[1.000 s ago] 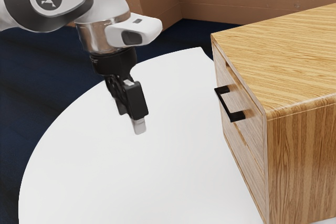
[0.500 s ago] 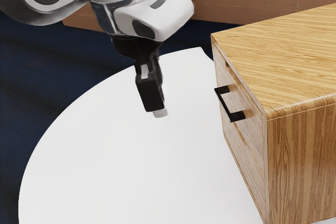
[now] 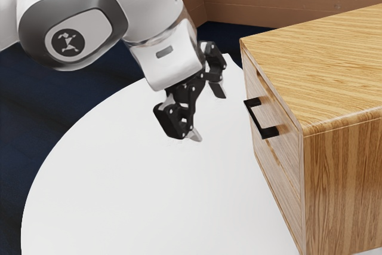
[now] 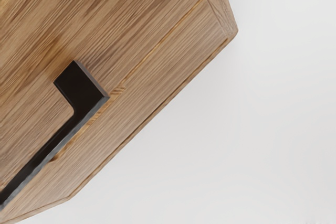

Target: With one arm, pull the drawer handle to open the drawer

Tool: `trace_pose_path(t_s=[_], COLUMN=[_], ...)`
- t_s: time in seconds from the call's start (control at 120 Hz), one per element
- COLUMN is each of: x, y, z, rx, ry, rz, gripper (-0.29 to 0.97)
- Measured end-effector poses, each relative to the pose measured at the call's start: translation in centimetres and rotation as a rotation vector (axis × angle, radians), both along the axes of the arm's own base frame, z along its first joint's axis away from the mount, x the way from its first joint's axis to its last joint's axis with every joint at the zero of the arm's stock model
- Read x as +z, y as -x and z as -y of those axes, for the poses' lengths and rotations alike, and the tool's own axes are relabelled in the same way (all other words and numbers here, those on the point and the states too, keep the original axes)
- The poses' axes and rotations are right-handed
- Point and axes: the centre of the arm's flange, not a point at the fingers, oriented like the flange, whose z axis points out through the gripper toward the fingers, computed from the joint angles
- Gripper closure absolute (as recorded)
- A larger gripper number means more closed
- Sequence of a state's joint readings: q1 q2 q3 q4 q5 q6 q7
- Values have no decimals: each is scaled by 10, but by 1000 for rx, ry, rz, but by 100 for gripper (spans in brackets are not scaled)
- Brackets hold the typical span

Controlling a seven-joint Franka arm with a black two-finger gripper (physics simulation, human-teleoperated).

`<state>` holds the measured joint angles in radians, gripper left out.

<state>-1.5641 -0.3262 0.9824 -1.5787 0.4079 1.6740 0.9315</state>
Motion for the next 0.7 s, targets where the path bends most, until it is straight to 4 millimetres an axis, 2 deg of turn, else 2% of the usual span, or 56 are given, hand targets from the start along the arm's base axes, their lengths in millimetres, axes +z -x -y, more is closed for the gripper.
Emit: trace_pose_path(t_s=[0.1,0.242,0.542,0.633,0.7], x=[-1,-17,-32,-34,-37], y=[0,4,-7,-8,-21], z=[7,24,32,31,16], rx=[-78,-185,-281,-302,-287], ry=[-22,-62,-119,-123,-113], rz=[21,9,42,48,71], gripper=[2,2,2,2,2])
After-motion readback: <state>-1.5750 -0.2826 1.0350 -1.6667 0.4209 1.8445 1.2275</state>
